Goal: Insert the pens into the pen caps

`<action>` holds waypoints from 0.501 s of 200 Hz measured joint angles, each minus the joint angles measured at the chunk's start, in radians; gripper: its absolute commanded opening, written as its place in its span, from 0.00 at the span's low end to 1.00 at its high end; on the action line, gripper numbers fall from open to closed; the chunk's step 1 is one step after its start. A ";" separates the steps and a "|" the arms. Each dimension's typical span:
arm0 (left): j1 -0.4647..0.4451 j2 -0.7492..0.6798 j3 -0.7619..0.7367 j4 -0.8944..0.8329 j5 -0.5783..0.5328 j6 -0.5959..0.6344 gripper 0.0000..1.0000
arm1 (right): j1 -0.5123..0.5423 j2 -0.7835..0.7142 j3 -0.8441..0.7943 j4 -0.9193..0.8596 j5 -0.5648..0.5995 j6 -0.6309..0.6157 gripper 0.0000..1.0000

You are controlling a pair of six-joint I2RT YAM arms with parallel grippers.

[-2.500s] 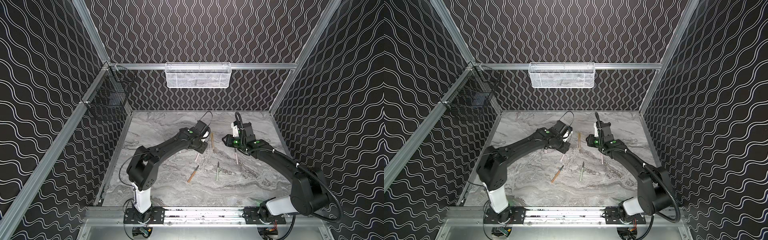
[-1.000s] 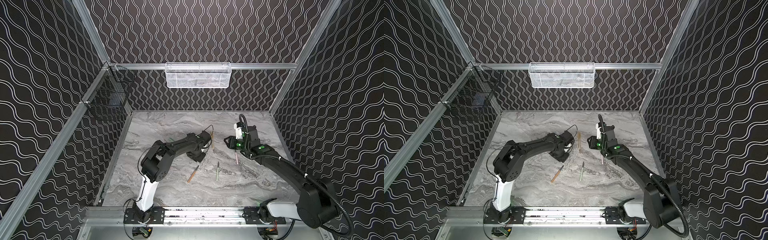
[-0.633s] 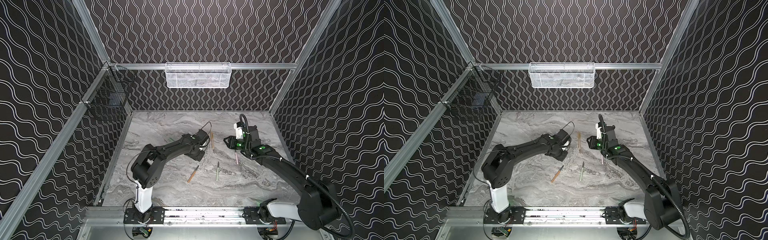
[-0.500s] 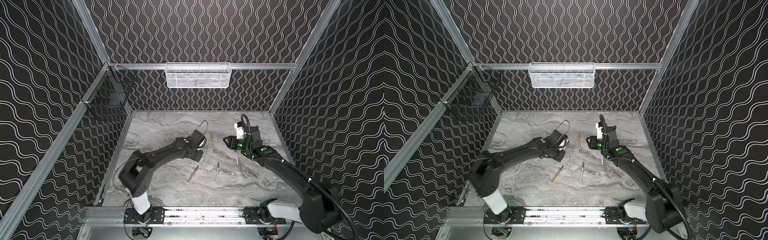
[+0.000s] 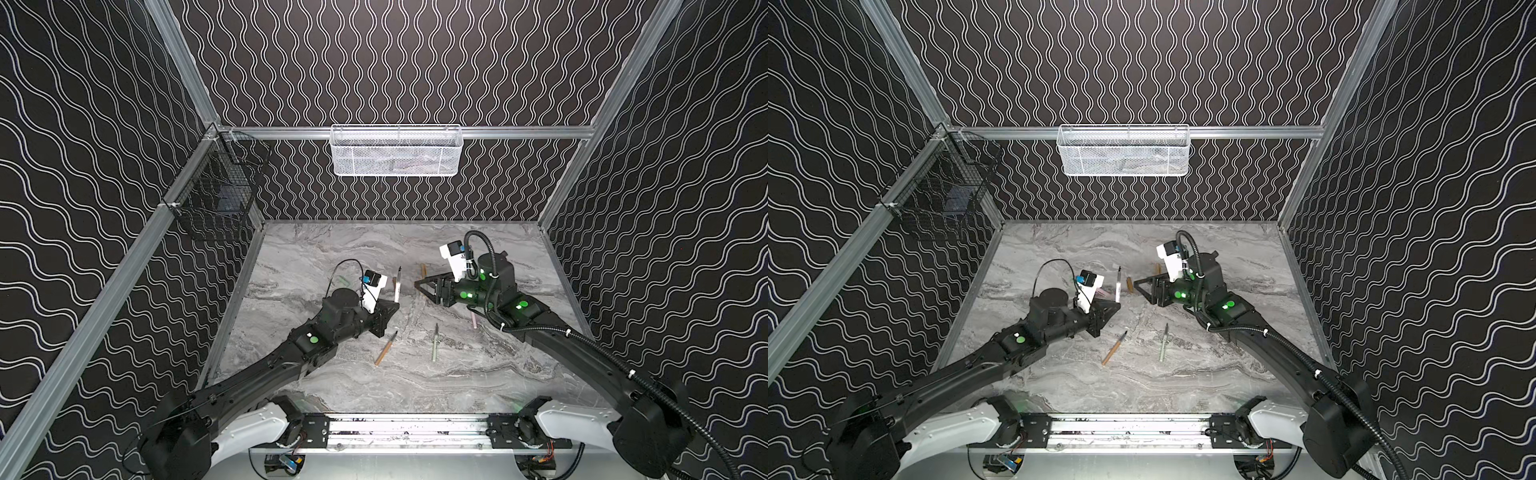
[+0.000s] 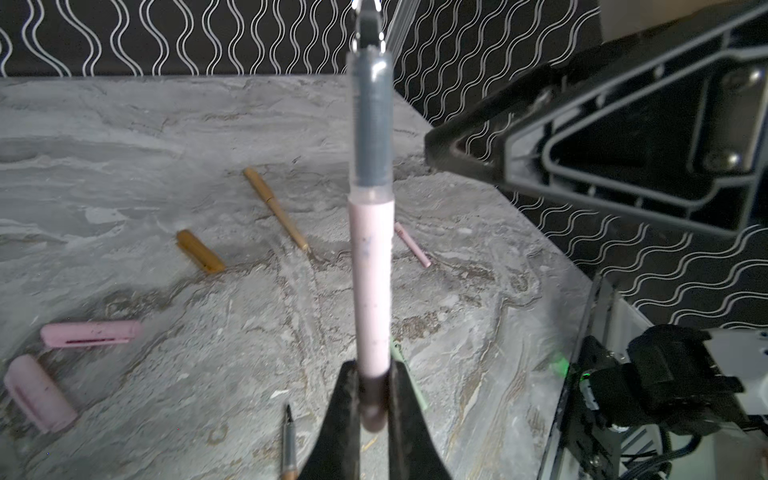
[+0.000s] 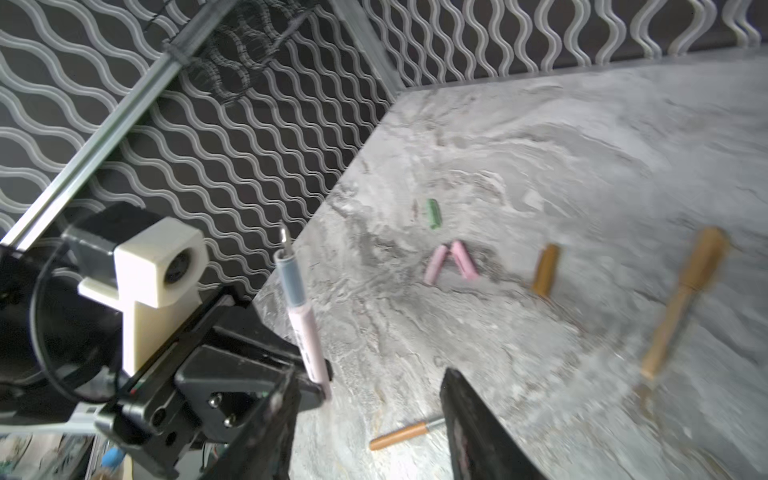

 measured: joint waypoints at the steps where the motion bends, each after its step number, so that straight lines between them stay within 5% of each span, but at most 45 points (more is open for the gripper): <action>1: 0.000 0.000 -0.001 0.002 0.001 0.000 0.00 | 0.001 0.001 0.001 0.001 0.000 0.000 0.58; 42: 0.000 -0.008 -0.007 0.057 0.035 -0.002 0.00 | 0.069 0.029 0.039 0.023 -0.033 -0.008 0.53; 100: 0.000 -0.011 0.004 0.063 0.061 -0.002 0.00 | 0.091 0.122 0.134 0.013 -0.042 -0.008 0.16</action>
